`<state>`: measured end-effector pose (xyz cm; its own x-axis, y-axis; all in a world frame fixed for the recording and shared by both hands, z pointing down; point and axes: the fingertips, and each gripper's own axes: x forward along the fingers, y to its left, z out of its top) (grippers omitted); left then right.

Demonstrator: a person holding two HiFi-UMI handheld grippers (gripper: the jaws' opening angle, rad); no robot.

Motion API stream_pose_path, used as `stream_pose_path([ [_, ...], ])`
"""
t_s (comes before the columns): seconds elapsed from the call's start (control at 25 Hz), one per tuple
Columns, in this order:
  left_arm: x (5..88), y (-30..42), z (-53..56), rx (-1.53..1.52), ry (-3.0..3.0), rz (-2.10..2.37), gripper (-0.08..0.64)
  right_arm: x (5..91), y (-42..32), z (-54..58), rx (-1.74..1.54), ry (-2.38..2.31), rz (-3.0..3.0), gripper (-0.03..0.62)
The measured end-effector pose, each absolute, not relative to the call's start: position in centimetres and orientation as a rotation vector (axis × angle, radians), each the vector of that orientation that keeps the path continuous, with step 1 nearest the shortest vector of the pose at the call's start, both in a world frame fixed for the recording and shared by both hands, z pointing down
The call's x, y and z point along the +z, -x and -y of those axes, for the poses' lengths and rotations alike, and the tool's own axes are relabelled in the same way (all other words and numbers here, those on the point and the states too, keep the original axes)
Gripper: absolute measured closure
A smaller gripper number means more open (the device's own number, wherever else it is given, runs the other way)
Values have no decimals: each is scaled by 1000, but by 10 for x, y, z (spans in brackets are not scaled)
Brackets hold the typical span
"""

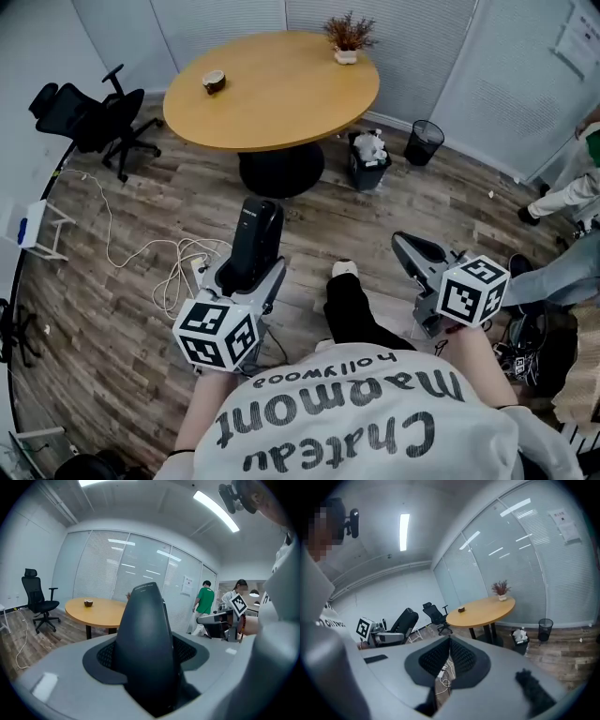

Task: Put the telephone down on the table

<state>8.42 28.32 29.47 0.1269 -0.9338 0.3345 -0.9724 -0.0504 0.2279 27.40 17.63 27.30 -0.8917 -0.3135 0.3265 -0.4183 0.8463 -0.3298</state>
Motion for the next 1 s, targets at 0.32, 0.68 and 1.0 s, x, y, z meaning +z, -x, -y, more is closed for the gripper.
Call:
stream_pose_path([
  [0.32, 290, -37, -240, 182, -2017, 1801, 265, 257, -250, -135, 603, -581, 2783, 577],
  [0.68, 298, 4, -191, 268, -2102, 1763, 265, 296, -163, -80, 748, -514, 2788, 577],
  [1.0, 314, 41, -167, 232, -2041, 1711, 265, 295, -88, -43, 739, -441, 2835, 577],
])
